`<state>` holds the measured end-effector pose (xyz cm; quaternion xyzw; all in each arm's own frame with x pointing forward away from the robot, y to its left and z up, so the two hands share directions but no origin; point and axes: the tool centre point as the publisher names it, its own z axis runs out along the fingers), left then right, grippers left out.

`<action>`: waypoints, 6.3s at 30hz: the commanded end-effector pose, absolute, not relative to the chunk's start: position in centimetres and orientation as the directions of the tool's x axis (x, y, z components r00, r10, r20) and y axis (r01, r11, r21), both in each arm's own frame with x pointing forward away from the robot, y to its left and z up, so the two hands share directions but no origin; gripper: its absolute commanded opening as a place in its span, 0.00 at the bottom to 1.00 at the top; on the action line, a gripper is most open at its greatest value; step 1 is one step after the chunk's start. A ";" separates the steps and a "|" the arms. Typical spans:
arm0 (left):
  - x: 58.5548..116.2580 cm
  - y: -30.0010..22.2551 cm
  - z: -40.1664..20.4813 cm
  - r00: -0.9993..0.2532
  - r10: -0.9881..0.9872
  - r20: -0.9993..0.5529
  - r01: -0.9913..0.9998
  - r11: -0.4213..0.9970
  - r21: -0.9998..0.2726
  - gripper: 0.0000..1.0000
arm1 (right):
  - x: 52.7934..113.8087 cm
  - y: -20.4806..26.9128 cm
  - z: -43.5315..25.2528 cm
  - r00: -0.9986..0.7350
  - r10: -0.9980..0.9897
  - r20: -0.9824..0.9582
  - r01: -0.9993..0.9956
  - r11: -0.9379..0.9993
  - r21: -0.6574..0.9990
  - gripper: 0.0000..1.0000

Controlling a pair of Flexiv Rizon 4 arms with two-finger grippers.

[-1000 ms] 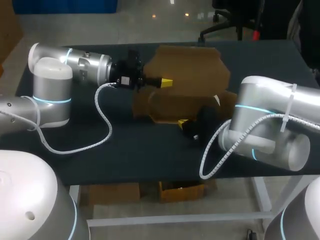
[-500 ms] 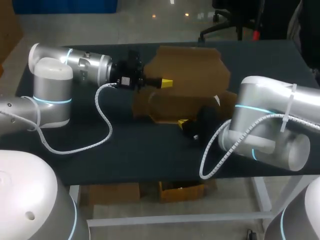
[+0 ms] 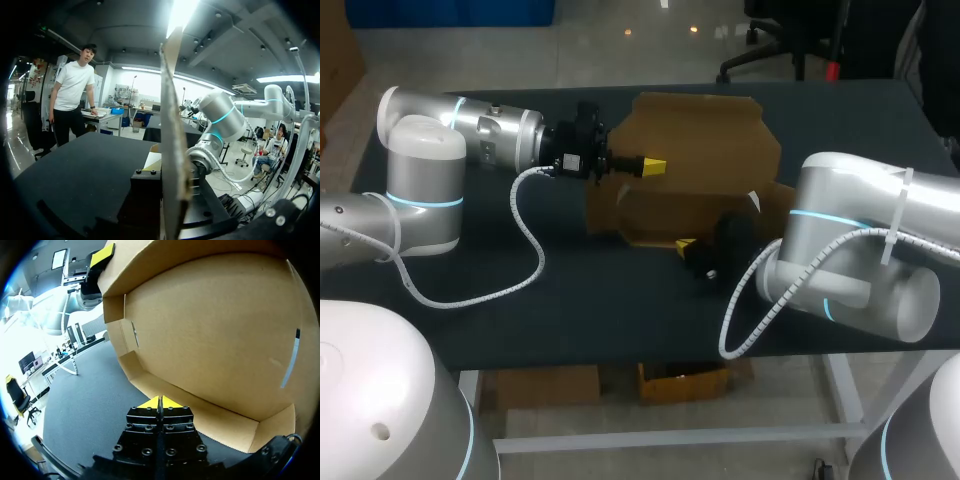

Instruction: Assemble the packaging by folding the flat box into shape, placing the metal phone stand inside, and closing the box properly

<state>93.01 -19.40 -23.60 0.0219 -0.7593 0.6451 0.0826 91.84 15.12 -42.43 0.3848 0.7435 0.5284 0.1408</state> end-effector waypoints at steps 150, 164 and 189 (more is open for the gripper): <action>93.0 -19.5 -23.8 -0.985 0.074 0.154 -0.140 0.168 -0.976 0.00 | 92.5 -3.2 -37.4 -0.828 0.559 0.044 0.270 0.329 0.905 0.26; 93.0 -19.5 -23.8 -0.985 0.074 0.154 -0.140 0.168 -0.976 0.00 | 93.3 -2.2 -37.3 -0.833 0.552 0.040 0.253 0.316 0.915 0.15; 93.0 -19.5 -23.8 -0.985 0.074 0.154 -0.140 0.168 -0.976 0.00 | 92.9 -1.4 -37.3 -0.822 0.568 0.049 0.255 0.289 0.923 0.00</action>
